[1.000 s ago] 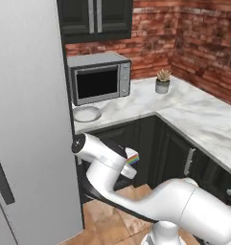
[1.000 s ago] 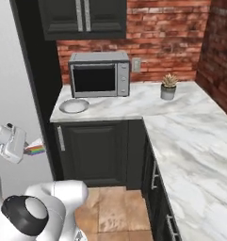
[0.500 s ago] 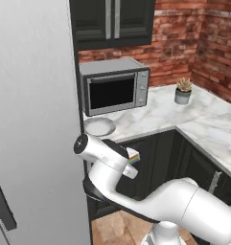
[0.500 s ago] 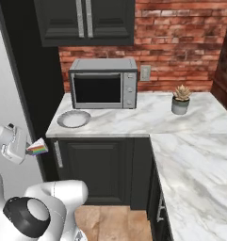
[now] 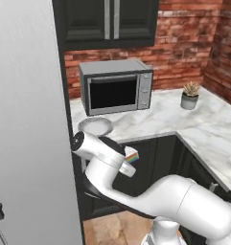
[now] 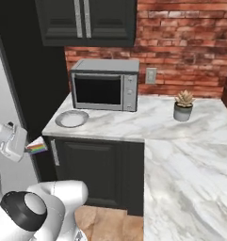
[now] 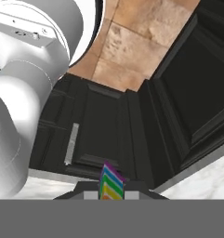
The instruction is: Take the baked cake out of the oven and place it on the plate for cooling. Then close the oven door.
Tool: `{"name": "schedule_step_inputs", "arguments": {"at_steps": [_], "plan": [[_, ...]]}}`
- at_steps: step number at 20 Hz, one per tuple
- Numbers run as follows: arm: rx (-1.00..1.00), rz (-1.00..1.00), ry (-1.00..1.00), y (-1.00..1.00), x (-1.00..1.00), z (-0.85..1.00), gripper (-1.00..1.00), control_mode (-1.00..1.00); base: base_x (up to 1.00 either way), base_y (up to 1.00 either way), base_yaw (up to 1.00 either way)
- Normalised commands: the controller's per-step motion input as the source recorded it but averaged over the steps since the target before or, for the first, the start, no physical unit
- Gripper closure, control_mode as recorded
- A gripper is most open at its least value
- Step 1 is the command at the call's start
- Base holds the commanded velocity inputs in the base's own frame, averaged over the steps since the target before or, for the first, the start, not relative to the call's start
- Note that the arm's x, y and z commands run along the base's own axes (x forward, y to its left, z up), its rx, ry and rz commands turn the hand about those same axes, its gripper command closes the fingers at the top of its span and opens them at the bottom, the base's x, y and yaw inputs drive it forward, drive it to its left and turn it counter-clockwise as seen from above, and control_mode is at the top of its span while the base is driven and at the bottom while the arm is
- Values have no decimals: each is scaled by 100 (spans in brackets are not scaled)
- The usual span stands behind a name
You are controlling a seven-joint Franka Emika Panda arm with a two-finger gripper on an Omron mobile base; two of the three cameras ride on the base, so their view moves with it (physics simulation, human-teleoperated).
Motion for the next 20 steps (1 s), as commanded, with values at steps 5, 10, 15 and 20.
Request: {"name": "schedule_step_inputs", "arguments": {"at_steps": [5, 10, 15, 20], "plan": [[0, 0, 0, 0, 0, 0, 100, 100, 29, -37, 1], [0, 0, 0, 0, 0, 0, 100, 100, 6, -17, 0], [0, 0, 0, 0, 0, 0, 100, 100, 13, -11, 0], [0, 0, 0, 0, 0, 0, 100, 100, 29, -17, 0]]}}
